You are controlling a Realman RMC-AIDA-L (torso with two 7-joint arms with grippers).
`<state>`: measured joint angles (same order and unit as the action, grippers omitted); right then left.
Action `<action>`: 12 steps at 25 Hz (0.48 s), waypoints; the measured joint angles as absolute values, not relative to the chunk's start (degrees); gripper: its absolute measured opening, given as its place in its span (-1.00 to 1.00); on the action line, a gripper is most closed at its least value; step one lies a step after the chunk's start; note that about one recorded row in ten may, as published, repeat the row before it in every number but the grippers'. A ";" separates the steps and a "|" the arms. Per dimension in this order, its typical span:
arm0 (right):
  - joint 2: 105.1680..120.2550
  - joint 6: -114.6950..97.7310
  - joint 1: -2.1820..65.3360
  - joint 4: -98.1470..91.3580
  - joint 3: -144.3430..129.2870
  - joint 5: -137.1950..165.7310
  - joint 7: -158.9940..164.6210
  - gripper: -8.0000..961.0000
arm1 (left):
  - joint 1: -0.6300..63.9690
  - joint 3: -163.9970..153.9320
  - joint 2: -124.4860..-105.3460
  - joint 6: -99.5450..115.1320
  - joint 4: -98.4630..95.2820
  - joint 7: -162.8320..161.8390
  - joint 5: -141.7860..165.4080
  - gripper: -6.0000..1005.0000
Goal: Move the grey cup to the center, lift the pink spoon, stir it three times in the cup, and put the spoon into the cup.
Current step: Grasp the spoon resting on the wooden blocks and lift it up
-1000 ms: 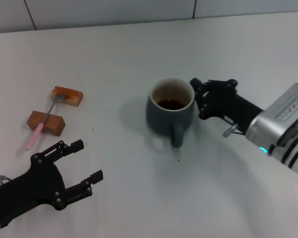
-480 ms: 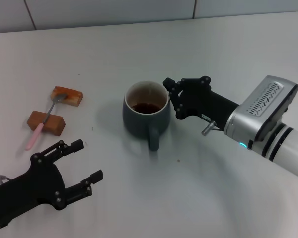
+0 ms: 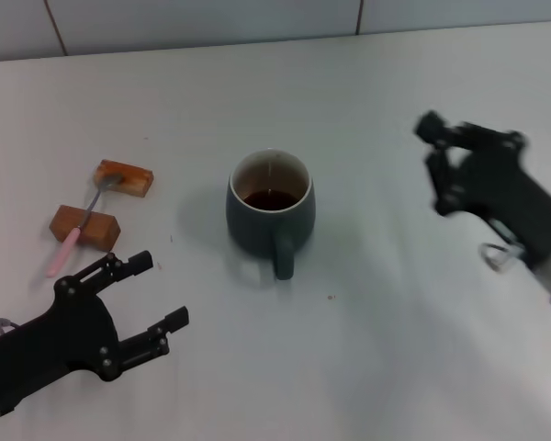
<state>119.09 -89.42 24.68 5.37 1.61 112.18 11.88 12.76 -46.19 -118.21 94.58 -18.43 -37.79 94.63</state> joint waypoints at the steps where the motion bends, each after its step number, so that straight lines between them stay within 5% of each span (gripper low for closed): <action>1: 119.03 -92.27 23.45 4.37 1.13 112.56 12.23 -0.92 | 12.94 -45.74 -118.21 94.48 -18.44 -37.79 94.62 0.60; 5: 118.99 -100.40 18.68 1.80 -0.92 113.74 13.68 -0.88 | 13.16 -44.96 -118.26 94.35 -18.45 -37.79 94.58 0.60; 12: 119.05 -102.56 14.86 1.61 -9.90 115.13 13.85 -0.43 | 12.34 -41.40 -118.48 97.98 -17.41 -38.05 94.54 0.60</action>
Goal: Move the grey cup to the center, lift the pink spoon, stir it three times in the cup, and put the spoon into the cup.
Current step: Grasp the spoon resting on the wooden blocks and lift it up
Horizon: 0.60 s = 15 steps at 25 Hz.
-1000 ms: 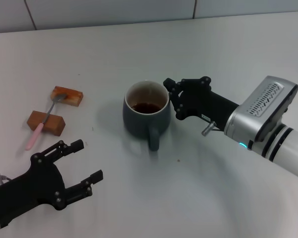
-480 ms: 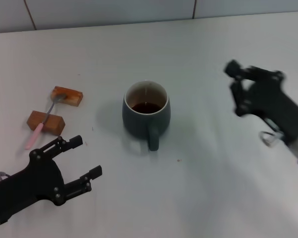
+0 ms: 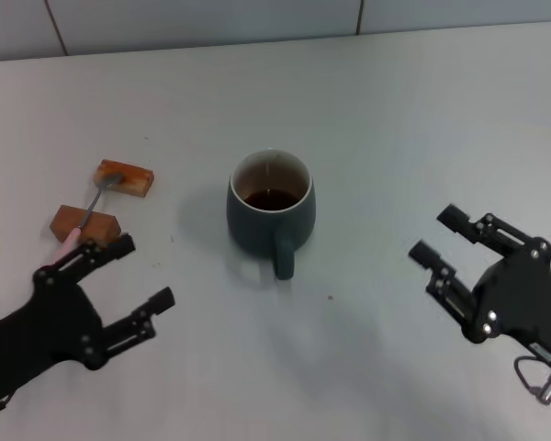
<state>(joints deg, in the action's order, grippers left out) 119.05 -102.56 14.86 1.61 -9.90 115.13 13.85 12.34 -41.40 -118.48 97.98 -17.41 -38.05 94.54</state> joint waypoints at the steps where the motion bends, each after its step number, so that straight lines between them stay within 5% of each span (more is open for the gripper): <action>1: 119.12 -102.31 14.58 1.56 -10.41 115.19 13.65 -0.34 | 12.00 -39.63 -118.54 99.38 -16.72 -37.97 94.54 0.60; 4: 119.14 -102.00 14.49 1.50 -10.84 115.22 13.41 -0.05 | 11.67 -33.19 -118.32 101.79 -13.35 -39.59 94.24 0.60; 15: 119.23 -97.07 15.48 0.71 -11.02 115.27 12.43 0.42 | 6.60 -10.31 -118.21 101.09 -6.04 -59.78 93.77 0.60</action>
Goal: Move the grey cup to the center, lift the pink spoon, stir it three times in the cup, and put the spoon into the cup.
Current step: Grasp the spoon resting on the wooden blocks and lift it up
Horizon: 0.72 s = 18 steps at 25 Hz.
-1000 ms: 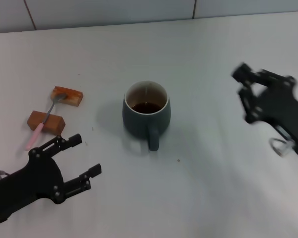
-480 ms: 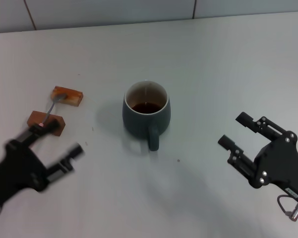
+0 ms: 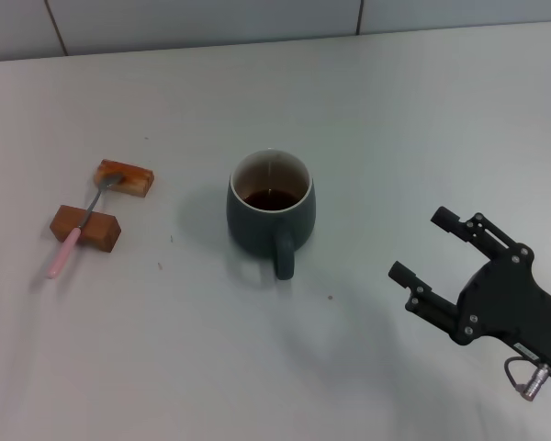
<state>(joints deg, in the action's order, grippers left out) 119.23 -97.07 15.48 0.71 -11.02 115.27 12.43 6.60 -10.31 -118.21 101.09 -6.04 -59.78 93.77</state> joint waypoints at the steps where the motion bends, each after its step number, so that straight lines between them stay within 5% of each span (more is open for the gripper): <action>1: 119.24 -96.97 15.64 0.70 -11.09 115.27 12.43 0.50 | 6.28 -9.64 -118.20 100.84 -5.90 -61.49 93.81 0.60; 18: 119.26 -96.72 16.00 0.50 -11.40 116.01 12.39 0.59 | 5.41 -10.05 -118.40 93.95 -2.95 -69.83 95.07 0.60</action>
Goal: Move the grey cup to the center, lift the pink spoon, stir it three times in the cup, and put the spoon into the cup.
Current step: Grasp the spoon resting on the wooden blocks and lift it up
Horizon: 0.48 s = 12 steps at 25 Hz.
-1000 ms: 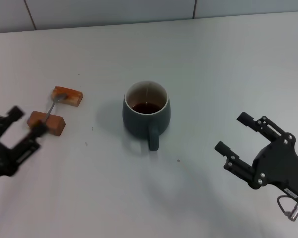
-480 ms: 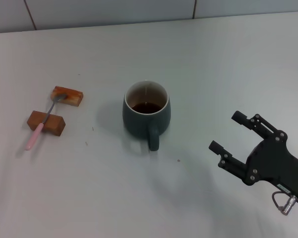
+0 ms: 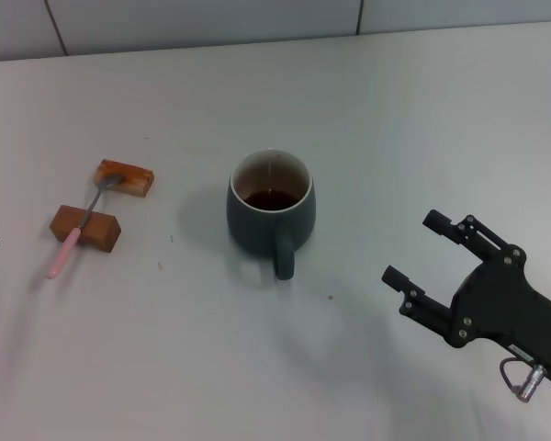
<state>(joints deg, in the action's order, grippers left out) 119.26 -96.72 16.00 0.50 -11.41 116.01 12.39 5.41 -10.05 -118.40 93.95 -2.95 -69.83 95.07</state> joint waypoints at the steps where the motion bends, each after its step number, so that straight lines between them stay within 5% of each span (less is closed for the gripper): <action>1: 119.27 -96.72 16.00 0.51 -11.40 116.03 12.39 0.59 | 5.41 -10.05 -118.40 93.95 -2.95 -69.83 95.07 0.60; 12: 119.20 -96.67 16.43 0.43 -11.34 116.13 12.38 0.59 | 6.33 -10.44 -118.38 88.08 -1.31 -72.53 95.10 0.57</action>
